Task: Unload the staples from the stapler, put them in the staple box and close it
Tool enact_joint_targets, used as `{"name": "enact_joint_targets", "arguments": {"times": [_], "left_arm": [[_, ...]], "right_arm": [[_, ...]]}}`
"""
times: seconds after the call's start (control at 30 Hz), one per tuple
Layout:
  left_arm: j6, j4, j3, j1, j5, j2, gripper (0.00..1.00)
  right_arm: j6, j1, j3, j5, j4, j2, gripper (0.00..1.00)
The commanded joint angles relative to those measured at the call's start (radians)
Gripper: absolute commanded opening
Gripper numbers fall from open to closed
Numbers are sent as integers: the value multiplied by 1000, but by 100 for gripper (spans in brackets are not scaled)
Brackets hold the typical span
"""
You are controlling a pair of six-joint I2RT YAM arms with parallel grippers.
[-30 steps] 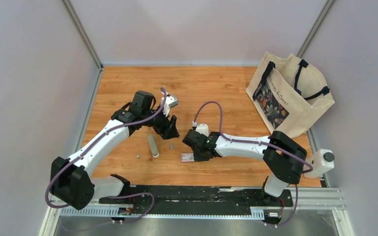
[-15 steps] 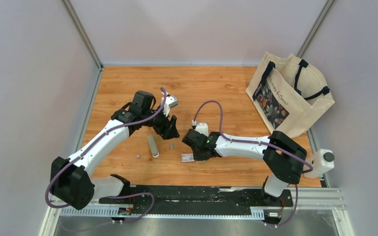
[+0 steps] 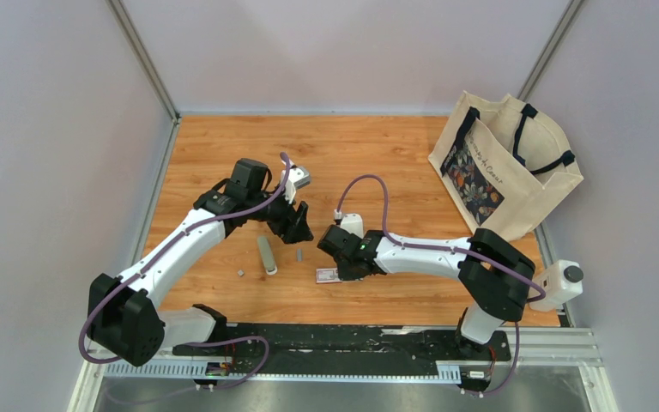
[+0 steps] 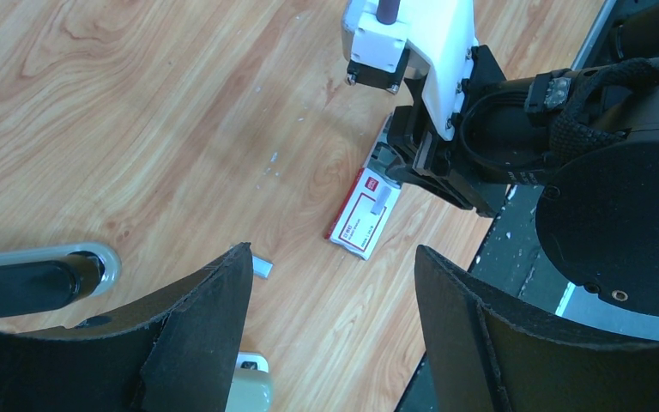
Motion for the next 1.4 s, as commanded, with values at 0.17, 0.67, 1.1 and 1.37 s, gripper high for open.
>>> {"name": "enact_joint_targets", "arguments": {"times": [0.17,0.67,1.1,1.37], "left_arm": [[28,0,5,-3,21,-17,77],[33,-3,3,-5,22,-26,77],[33,-9,11,-3,32,-28,78],[31,-12,14,-5,44,-28,78]], "right_arm": [[-11,21,21,15,27,-10,8],[-7,26,24,14,24,-4,11],[1,27,17,25,23,-13,27],[13,34,0,35,27,-66,29]]}}
